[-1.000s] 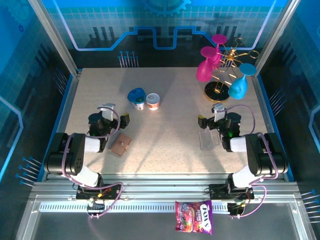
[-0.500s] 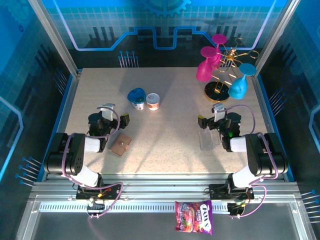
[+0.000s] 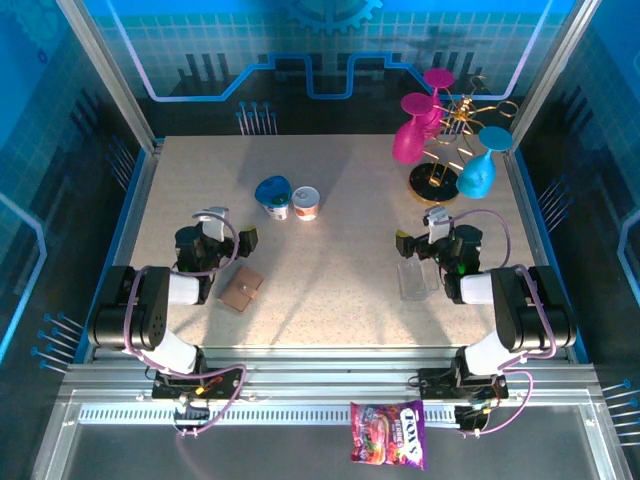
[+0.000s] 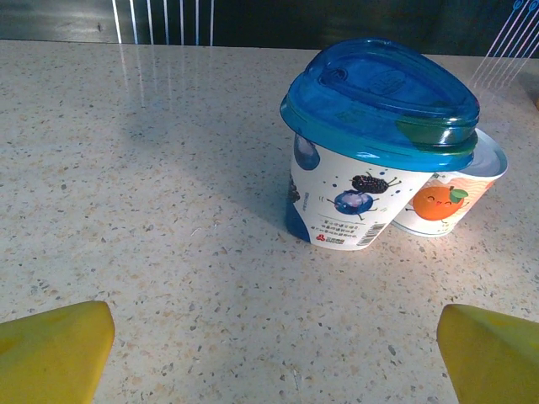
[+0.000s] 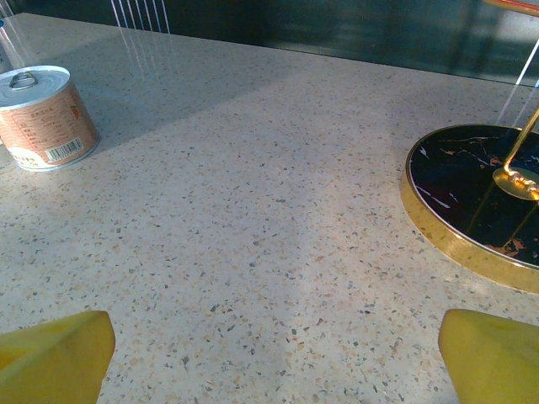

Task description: Take the credit cards out of the card holder

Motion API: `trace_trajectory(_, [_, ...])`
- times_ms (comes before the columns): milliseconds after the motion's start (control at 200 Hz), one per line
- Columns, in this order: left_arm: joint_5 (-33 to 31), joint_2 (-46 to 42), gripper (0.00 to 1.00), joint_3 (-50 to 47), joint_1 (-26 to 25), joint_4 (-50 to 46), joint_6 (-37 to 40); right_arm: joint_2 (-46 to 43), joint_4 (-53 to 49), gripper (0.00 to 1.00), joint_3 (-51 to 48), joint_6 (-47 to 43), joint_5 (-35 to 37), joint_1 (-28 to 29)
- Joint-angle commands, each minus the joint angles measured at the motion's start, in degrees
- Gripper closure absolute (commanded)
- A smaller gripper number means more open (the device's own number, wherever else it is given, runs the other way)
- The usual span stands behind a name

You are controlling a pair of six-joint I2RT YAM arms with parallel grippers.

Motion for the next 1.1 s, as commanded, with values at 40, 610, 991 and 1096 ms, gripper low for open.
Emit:
trace_trajectory(40, [1.5, 0.3, 0.01, 0.2, 0.6, 1.0, 0.2, 0.4, 1.7, 0.00, 0.3, 0.0, 0.4, -1.0])
trace_trajectory(610, [-1.7, 0.5, 0.01, 0.3, 0.6, 1.2, -0.8, 0.4, 1.7, 0.00, 0.3, 0.4, 3.8, -0.3])
trace_trajectory(991, [-5.1, 0.3, 0.01, 0.7, 0.3, 0.2, -1.5, -1.2, -0.5, 0.00, 0.8, 2.9, 12.9, 0.5])
trace_trajectory(1096, [-7.8, -1.7, 0.01, 1.1, 0.1, -2.1, -2.3, -4.4, -2.3, 0.00, 0.3, 2.8, 14.9, 0.9])
